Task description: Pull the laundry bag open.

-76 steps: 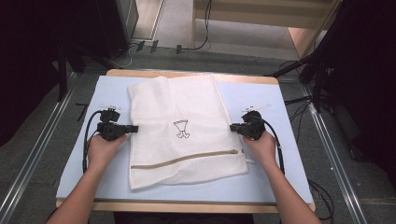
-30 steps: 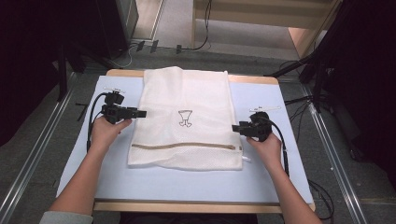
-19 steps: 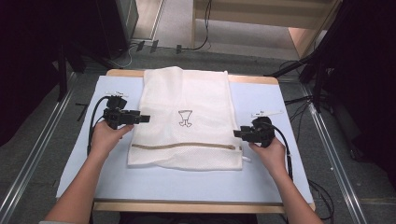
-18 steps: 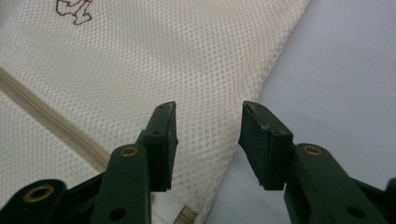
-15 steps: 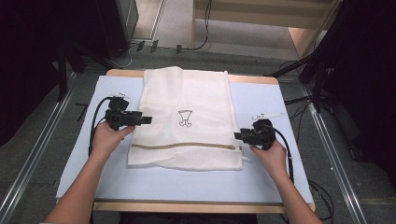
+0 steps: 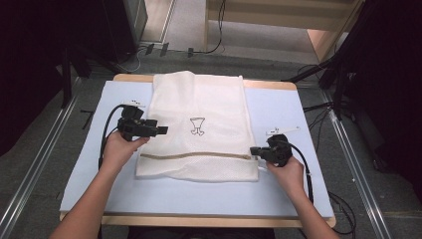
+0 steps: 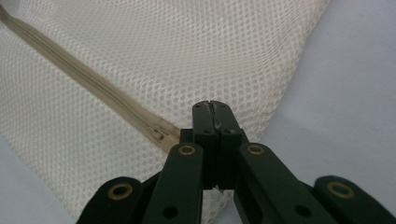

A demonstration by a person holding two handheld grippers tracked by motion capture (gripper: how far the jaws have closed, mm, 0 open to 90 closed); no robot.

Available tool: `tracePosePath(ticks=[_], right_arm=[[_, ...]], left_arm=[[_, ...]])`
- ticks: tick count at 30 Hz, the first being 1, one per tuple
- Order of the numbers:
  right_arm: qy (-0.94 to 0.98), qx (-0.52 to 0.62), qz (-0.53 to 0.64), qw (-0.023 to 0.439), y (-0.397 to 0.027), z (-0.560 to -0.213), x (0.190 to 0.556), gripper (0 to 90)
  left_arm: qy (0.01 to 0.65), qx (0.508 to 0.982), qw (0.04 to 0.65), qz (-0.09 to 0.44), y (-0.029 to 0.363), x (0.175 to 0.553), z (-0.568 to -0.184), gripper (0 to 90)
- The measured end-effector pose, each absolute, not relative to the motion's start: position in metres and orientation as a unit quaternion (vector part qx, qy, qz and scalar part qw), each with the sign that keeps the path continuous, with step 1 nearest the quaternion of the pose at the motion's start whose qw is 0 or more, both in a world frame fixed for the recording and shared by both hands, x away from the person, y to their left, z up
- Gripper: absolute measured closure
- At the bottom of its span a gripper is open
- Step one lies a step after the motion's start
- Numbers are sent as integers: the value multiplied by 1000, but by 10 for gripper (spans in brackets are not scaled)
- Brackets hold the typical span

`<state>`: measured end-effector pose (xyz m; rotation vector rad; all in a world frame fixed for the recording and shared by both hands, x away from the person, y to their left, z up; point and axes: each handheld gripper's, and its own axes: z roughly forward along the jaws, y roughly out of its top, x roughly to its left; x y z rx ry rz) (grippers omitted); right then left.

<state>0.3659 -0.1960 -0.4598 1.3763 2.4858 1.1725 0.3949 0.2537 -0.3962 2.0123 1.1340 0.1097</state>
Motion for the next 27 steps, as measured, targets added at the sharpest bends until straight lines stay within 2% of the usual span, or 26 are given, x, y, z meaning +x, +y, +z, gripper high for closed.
tracePosePath(ticks=[9,27], right_arm=[[817,441,369,24,-192,-470,366,900],[812,438,386,-15,-196,-468,363,900]], left_arm=[[437,806,398,45,244,397,-397,374],[433,807,398,44,242,397,-397,377]])
